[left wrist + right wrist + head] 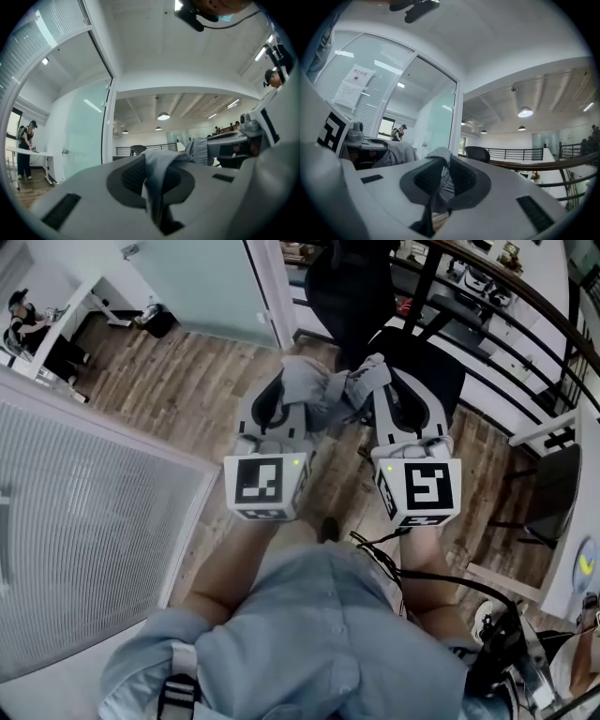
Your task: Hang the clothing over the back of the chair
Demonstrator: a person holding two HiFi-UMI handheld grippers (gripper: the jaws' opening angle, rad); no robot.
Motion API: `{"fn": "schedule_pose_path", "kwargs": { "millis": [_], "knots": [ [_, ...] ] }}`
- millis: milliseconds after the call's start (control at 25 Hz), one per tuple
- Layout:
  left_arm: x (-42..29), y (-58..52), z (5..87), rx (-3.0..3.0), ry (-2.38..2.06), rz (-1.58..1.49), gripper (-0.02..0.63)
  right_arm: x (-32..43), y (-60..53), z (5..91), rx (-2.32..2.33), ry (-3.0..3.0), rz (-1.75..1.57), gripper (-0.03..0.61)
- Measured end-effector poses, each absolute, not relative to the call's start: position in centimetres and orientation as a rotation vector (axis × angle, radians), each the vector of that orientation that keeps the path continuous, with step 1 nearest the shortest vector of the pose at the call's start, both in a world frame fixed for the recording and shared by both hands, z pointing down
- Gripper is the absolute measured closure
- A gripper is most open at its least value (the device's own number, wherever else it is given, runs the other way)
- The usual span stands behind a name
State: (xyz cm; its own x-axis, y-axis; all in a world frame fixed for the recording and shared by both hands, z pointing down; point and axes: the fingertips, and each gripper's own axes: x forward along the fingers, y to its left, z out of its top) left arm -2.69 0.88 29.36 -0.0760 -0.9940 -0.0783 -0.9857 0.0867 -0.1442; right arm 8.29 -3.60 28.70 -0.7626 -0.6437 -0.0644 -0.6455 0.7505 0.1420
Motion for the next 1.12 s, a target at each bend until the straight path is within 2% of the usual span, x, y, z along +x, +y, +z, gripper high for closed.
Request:
{"fn": "schedule_pose_path", "kwargs": {
  "millis": [680,1120],
  "knots": [
    [-13.3,-12.7,28.9,-2.052,2.157,-0.009,0.583,-2.5,-16.5,27.8,-1.116,2.926,0.31,0.532],
    [-21.5,-24.8,21.3,-2.132,2.029,0.064,0.583,-9.9,-27.6,19.8,-1.232,2.796,0.391,0.532]
  ]
}}
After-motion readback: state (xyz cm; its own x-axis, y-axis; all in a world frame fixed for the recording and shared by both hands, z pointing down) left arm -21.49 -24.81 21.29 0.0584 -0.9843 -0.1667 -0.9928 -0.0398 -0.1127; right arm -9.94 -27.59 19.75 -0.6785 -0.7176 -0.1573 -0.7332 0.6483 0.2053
